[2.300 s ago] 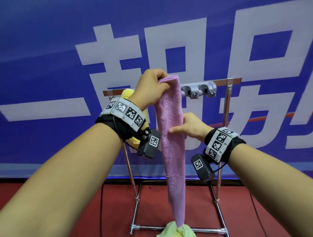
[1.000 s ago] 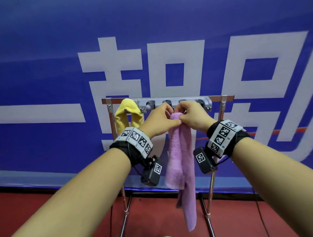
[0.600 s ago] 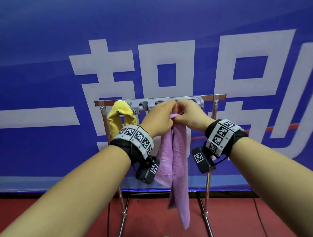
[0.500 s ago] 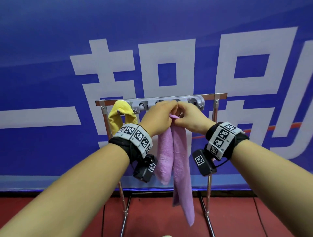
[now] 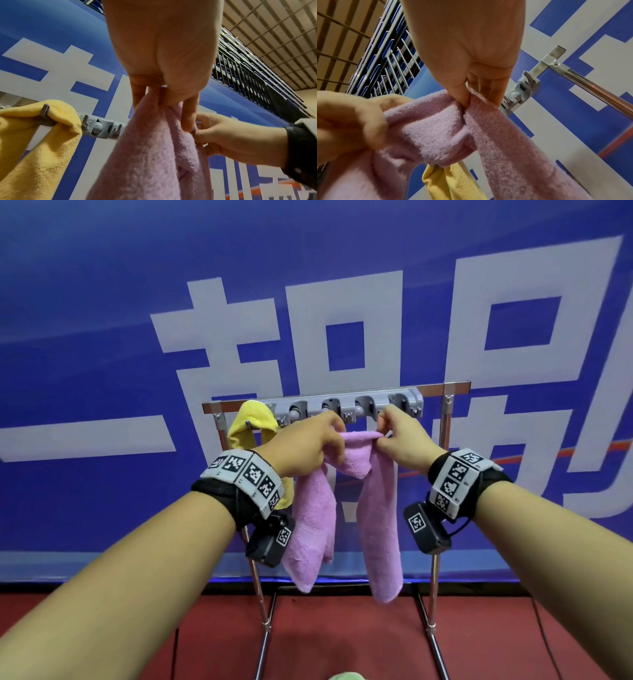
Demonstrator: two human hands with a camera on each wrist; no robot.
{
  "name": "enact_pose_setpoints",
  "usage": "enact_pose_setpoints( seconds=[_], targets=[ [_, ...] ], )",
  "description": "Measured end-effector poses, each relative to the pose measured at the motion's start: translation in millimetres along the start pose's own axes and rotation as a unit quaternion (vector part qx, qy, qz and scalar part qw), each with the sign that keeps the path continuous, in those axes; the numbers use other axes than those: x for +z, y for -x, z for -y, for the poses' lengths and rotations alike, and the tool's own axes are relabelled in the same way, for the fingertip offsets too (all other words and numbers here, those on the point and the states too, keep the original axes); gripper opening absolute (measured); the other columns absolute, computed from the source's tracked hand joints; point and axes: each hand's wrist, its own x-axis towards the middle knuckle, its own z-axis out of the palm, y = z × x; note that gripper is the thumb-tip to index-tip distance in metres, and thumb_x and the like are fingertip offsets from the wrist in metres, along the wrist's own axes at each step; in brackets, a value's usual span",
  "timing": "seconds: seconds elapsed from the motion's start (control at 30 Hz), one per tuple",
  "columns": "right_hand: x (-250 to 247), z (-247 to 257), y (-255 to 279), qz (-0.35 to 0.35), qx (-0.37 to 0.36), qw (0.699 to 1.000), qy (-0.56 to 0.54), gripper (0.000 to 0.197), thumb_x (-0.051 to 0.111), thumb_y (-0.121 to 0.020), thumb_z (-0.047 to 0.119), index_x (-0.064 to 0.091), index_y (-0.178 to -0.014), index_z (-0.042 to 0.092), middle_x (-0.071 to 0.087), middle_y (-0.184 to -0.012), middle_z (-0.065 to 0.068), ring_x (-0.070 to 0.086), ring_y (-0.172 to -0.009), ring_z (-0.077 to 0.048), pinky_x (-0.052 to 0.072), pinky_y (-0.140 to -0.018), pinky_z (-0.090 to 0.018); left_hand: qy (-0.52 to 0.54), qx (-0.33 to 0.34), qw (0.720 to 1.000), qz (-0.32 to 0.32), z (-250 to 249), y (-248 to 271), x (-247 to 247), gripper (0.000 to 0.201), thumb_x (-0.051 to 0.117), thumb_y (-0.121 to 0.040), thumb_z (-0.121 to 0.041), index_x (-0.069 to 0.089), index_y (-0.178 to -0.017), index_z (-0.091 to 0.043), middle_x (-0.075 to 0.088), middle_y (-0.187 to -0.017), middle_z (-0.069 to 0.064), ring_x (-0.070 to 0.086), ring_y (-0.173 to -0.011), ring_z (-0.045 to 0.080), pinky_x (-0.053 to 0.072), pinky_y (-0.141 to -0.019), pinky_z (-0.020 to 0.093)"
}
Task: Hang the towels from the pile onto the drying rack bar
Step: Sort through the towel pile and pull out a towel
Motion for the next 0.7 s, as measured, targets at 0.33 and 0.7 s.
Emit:
enact_pose_setpoints(
  seconds=[0.33, 0.7],
  targets=[
    [4.5, 16.2, 9.8, 0.053, -0.115, 0.987, 0.101, 0.027, 0.047, -0.079, -0.011, 0.056, -0.084, 0.014, 0.061, -0.080, -0.001, 0.054, -0.072, -0.021, 0.039, -0.054, -0.023, -0.180, -0.085, 0.979, -0.045, 15.7, 3.6, 17.1, 0.022, 0.052, -0.093, -0.009, 0.064, -0.107, -0.021, 0.053, -0.112, -0.001, 0.060, -0.102, 0.025, 0.040, -0.066, 0.035],
    [43.1, 31.4, -4.3, 0.081, -0.078, 0.972, 0.204, 0.036, 0.047, -0.084, 0.001, 0.072, -0.109, 0.008, 0.068, -0.105, -0.014, 0.060, -0.100, -0.033, 0.044, -0.079, -0.033, -0.041, -0.100, 0.980, -0.169, 39.8, 4.3, 17.1, 0.038, 0.047, -0.091, -0.003, 0.058, -0.122, -0.023, 0.051, -0.129, -0.004, 0.059, -0.104, 0.028, 0.052, -0.080, 0.046]
  ],
)
